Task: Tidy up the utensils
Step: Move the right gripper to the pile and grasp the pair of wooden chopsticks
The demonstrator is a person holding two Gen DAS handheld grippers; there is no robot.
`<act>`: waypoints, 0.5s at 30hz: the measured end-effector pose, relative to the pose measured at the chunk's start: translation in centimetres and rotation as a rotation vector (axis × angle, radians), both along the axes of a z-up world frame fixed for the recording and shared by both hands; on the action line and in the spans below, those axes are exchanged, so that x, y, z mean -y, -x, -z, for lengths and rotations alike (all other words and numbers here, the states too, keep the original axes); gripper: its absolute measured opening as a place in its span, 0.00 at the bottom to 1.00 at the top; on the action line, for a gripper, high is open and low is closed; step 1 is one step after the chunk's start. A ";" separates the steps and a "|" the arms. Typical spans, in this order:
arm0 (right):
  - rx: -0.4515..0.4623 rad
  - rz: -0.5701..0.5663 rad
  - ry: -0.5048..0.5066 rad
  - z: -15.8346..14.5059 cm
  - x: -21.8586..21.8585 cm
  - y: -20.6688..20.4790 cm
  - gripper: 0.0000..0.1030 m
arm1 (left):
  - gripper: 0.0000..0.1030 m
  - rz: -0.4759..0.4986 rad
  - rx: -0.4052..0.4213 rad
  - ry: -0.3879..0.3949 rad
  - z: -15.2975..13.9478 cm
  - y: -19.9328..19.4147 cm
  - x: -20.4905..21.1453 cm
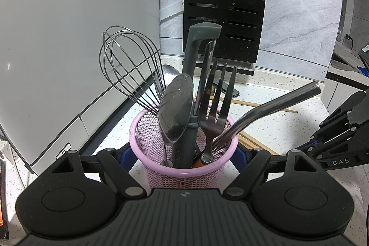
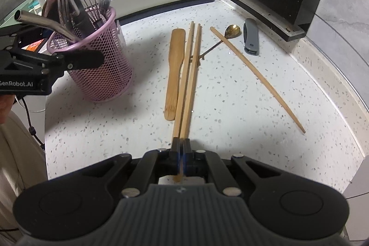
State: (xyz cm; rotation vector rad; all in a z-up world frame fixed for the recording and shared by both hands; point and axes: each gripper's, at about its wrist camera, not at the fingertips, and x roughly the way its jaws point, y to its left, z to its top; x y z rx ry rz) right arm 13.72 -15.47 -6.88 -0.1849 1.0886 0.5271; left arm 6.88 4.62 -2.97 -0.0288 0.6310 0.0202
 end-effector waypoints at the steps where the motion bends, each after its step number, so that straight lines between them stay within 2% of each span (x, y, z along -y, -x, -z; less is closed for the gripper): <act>1: 0.001 0.004 -0.001 0.0 0.0 -0.1 0.03 | 0.90 0.000 0.000 0.000 0.0 0.0 0.0; 7: 0.030 0.037 -0.024 -0.5 -0.3 -0.7 0.03 | 0.90 -0.001 0.000 0.000 0.0 0.0 0.0; 12: 0.048 0.116 -0.086 -0.6 -0.2 -2.5 0.04 | 0.90 0.001 0.000 0.000 0.0 0.0 0.0; 15: 0.016 0.172 -0.143 -0.2 -0.2 -3.9 0.12 | 0.90 0.000 -0.001 -0.001 0.0 0.0 0.0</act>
